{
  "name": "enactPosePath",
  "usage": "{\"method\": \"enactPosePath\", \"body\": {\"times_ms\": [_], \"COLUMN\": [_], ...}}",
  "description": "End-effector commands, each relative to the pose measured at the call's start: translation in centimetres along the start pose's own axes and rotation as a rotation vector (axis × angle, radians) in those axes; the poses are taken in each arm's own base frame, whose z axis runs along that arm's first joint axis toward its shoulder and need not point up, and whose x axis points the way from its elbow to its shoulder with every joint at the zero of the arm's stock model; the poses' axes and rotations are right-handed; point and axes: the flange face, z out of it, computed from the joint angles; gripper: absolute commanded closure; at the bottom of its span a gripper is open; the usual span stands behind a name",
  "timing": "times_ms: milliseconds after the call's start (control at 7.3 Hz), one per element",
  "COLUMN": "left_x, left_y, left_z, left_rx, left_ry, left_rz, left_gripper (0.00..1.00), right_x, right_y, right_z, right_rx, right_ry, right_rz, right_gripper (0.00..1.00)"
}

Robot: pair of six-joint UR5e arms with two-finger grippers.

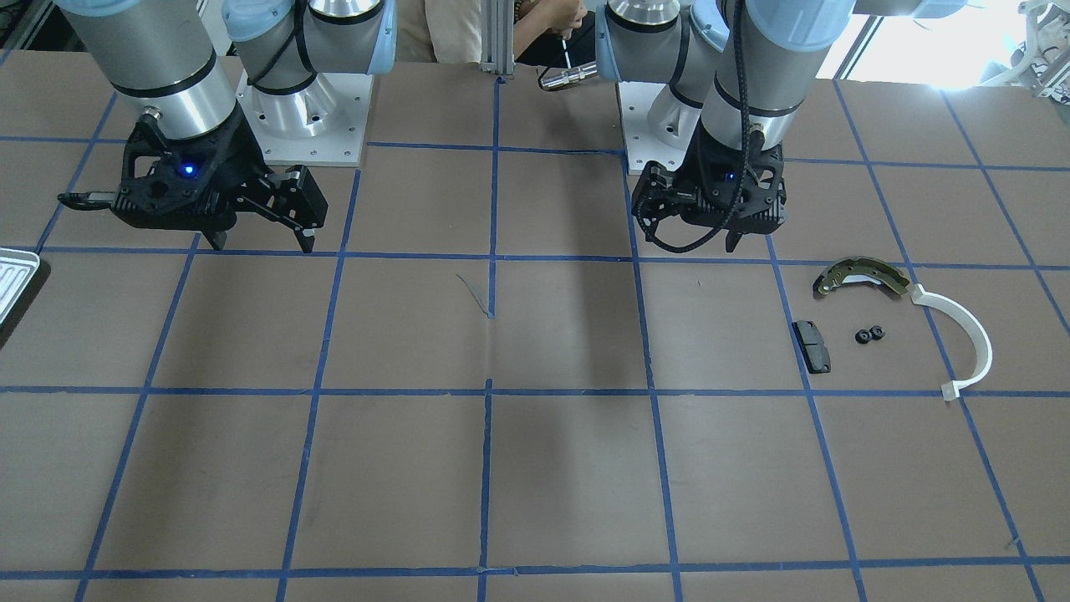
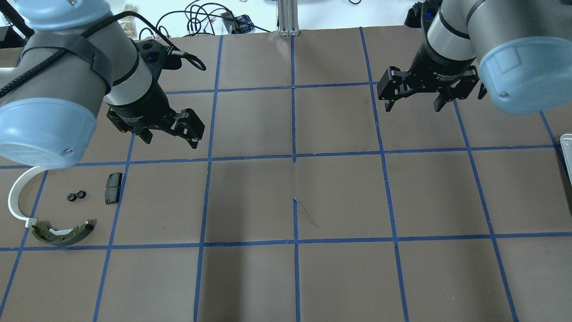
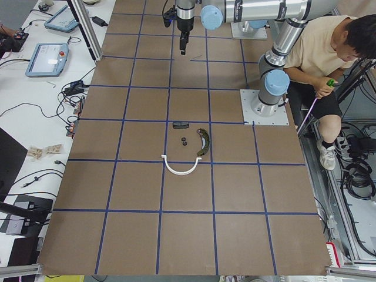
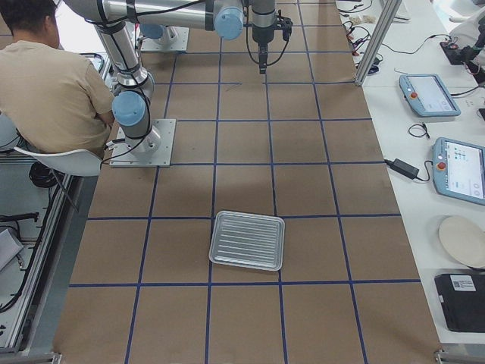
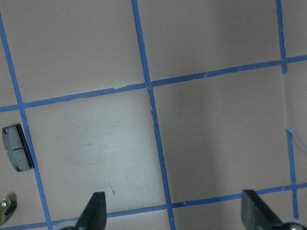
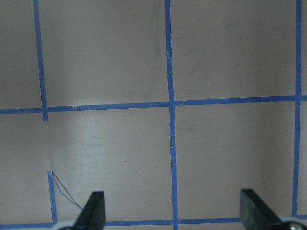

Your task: Place bearing gear from tray to pile

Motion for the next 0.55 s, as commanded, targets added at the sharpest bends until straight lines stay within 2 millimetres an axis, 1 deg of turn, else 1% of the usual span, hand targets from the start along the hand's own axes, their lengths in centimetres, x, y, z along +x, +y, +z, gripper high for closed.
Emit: {"method": "enactPosePath", "body": {"times_ms": [0, 411], "left_x": [-0.66, -0.96], "left_y": [-0.34, -0.36], "left_z": [0.04, 0.24], "left_rx": [-0.027, -0.035], "left_ry": [0.003, 0.002], "left_rz": [-0.006, -0.012], "left_gripper": [0.00, 0.00], "right_x": [-0.01, 0.07], "right_y": [-0.08, -0.10], "right_z": [0.12, 0.12], "right_rx": [-0.002, -0.002], "right_ry": [0.000, 0.000], "right_rz": [-0.002, -0.003], "right_gripper": [0.00, 0.00]}}
